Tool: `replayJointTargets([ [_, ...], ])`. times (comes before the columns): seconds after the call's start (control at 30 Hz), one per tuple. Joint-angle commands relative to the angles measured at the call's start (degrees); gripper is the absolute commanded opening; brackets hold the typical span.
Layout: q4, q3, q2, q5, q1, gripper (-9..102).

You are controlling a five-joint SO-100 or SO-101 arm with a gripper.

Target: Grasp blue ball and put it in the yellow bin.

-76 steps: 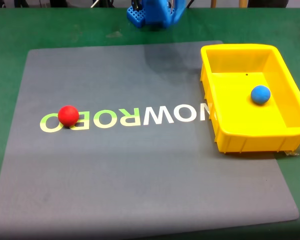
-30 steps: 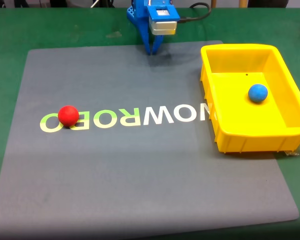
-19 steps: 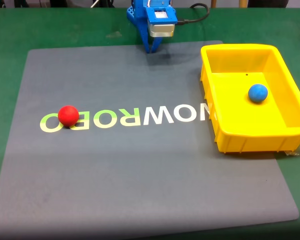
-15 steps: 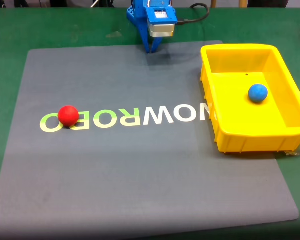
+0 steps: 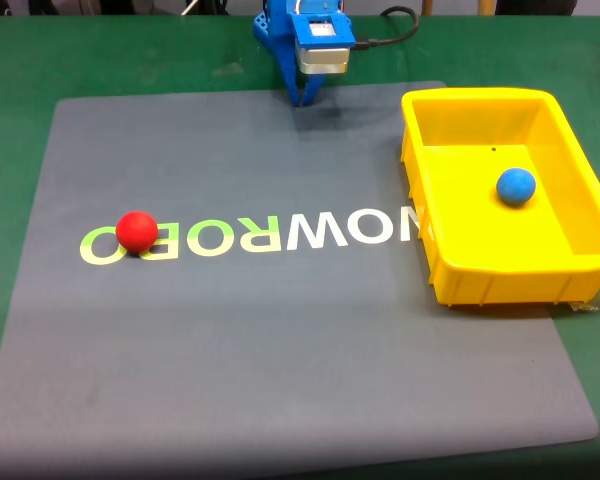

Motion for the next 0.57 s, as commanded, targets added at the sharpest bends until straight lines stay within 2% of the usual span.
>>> replayJointTargets([
  [0.0, 0.35, 1.76, -0.18, -0.18, 0.97, 0],
  [0.53, 0.44, 1.76, -0.09, -0.88, 1.32, 0],
])
